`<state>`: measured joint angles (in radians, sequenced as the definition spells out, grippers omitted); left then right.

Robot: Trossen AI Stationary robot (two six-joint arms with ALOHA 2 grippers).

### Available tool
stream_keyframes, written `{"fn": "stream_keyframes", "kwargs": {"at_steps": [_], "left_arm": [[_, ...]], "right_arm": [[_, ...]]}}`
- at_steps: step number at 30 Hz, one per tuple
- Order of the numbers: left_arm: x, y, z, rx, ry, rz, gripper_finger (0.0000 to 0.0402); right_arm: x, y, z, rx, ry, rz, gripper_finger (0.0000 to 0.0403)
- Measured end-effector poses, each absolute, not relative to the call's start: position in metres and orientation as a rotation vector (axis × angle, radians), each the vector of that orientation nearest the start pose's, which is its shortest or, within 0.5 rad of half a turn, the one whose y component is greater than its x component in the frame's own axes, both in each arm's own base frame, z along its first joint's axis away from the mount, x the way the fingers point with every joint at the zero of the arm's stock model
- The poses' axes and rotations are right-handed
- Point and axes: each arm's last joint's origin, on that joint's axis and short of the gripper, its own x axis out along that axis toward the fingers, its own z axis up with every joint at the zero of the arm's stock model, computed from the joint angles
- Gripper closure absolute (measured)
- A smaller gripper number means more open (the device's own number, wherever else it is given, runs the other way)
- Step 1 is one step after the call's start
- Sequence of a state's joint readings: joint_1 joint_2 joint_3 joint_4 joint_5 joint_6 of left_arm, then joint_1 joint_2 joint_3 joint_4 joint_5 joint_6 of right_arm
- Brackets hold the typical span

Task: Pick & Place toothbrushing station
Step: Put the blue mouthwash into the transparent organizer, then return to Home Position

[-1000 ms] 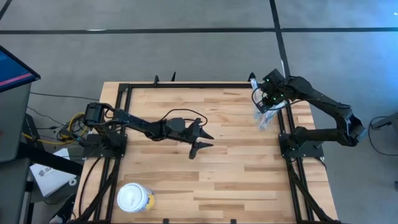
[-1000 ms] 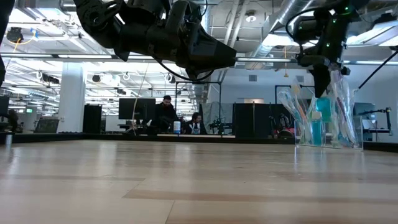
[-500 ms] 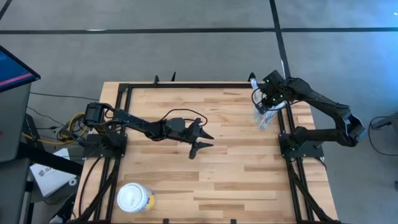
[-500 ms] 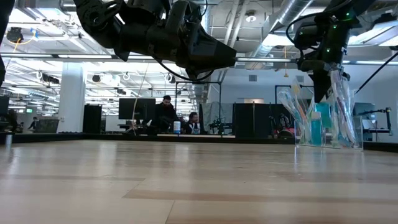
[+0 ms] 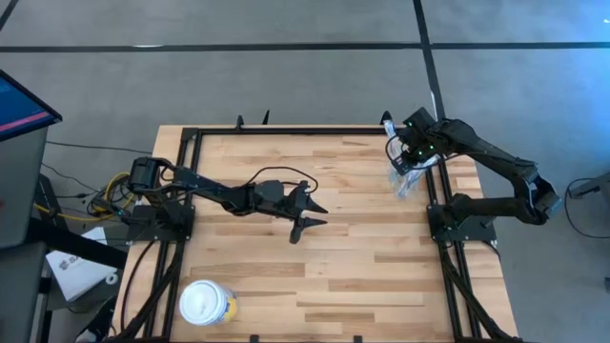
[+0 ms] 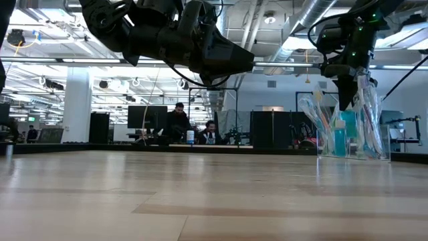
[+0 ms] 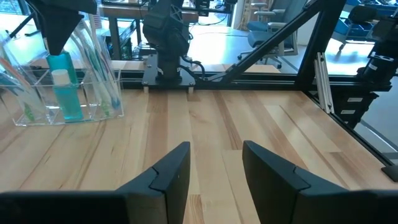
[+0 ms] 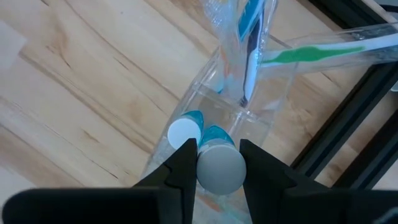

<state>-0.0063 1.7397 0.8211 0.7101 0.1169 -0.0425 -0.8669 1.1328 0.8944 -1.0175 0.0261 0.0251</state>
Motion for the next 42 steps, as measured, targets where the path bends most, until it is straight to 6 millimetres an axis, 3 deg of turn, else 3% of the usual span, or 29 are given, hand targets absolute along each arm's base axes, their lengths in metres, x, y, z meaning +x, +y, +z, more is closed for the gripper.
{"fn": "stream_keyframes", "kwargs": {"at_steps": [11,19,29,42], "left_arm": [[0.3551,-0.0056,0.1854,-0.054,0.211,-0.118,0.0262],[0.3551,-0.0056,0.1853,-0.054,0.213,-0.118,0.0262],[0.3551,-0.0056,0.1851,-0.054,0.215,-0.118,0.0262],[0.355,-0.0056,0.1848,-0.054,0.218,-0.118,0.0262]], "right_arm": [[0.1225,-0.1455,0.2511,0.543,1.175,-0.781,0.0289],[0.1226,-0.1455,0.2511,0.54,1.175,-0.779,0.0301],[0.1227,-0.1455,0.2511,0.54,1.175,-0.779,0.0282],[0.1227,-0.1456,0.2511,0.54,1.174,-0.779,0.0285]]}}
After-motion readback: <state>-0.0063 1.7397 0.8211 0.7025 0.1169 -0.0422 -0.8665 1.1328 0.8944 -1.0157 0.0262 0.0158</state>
